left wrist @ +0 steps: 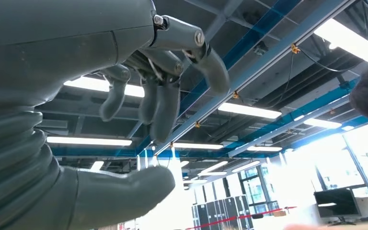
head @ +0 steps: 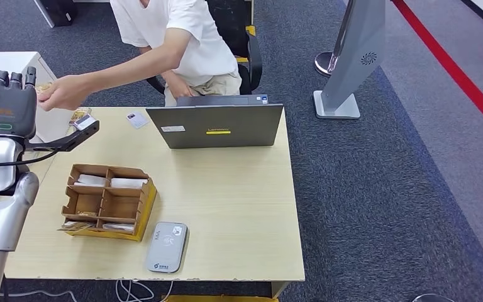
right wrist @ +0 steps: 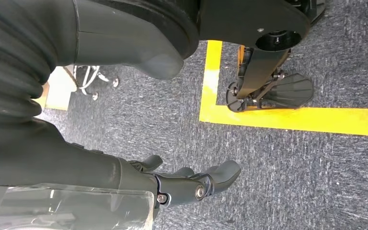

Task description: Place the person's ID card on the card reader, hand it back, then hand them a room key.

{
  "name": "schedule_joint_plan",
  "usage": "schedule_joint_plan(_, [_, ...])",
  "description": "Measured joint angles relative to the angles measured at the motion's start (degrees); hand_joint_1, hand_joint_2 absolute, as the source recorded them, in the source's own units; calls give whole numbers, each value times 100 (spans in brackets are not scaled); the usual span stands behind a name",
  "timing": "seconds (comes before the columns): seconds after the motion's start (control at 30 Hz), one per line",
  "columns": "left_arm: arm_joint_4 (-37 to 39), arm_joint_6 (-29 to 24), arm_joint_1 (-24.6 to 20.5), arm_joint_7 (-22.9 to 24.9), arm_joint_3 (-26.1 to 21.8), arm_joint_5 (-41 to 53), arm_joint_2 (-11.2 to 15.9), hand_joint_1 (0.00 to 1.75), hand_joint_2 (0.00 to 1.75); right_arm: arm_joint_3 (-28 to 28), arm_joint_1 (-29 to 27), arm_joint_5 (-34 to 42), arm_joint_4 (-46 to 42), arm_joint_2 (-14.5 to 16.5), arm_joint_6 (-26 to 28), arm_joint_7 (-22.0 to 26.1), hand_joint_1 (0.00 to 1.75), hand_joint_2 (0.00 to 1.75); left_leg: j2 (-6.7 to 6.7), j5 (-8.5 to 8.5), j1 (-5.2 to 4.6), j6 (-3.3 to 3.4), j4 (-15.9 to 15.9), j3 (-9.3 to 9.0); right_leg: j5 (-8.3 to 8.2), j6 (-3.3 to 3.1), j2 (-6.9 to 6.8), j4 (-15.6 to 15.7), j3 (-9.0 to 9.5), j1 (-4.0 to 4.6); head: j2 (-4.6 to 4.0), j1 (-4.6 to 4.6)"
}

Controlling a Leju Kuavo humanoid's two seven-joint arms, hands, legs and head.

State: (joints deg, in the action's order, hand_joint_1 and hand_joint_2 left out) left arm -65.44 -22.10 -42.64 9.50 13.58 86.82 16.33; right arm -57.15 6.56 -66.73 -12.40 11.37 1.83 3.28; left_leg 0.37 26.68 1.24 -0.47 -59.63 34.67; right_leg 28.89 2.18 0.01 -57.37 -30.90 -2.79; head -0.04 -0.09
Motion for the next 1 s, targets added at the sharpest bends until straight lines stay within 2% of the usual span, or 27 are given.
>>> schedule_joint_plan(0.2, [-248, 91, 141, -56, -27, -238, -22, 0, 175, 8, 0, 66, 3, 0, 16, -20, 0, 175, 0, 0, 0, 0, 0, 1, 0, 0, 0, 0, 3, 0, 0, 1])
schedule_joint_plan(0.3, [-485, 171, 396, -143, -114, -499, -22, 0, 175, 7, -37, 106, 6, 0, 47, -158, 0, 175, 0, 1, -2, 1, 1, -1, 1, 1, 1, 1, 5, -1, 0, -1])
schedule_joint_plan(0.4, [-929, -52, 1039, -264, -239, -874, 11, 0, 175, -5, -156, 204, 9, 0, 77, -216, 0, 175, 2, 5, -3, -2, 4, 3, 4, 3, 4, 0, 5, -1, 0, -3])
schedule_joint_plan(0.53, [-1948, -389, 2214, -485, -657, -1665, 158, 0, 175, -94, -273, 350, 9, 0, 129, -233, 0, 175, 20, 17, -2, -9, 8, 7, 12, 1, 22, 0, -6, 0, 0, -1])
schedule_joint_plan(0.67, [-2903, -531, 3483, -1135, -1638, -3081, 214, 0, 175, -198, -340, 419, 7, -1, 155, -246, 0, 175, 37, 31, 0, -8, 10, -3, 27, -3, 31, 2, -8, 1, 0, -4])
schedule_joint_plan(0.8, [-3308, -310, 4300, -1862, -2919, -4694, 142, 0, 175, -281, -367, 423, 1, -3, 174, -259, 0, 175, 35, 32, 3, -9, 12, -2, 32, -6, 25, 2, -6, 3, 0, -5])
schedule_joint_plan(0.9, [-3197, 213, 4529, -2340, -4170, -6378, 36, 0, 175, -299, -362, 425, -1, -15, 141, -71, 0, 175, 37, 33, 10, -11, 14, -1, 32, -8, 27, 2, -6, 11, 0, -2])
schedule_joint_plan(1.0, [-2699, 928, 4482, -2593, -5530, -7757, -35, 0, 175, -324, -324, 435, -4, -32, 116, 109, 0, 175, 36, 33, 16, -11, 14, -7, 34, -12, 26, 2, -7, 16, 0, -3])
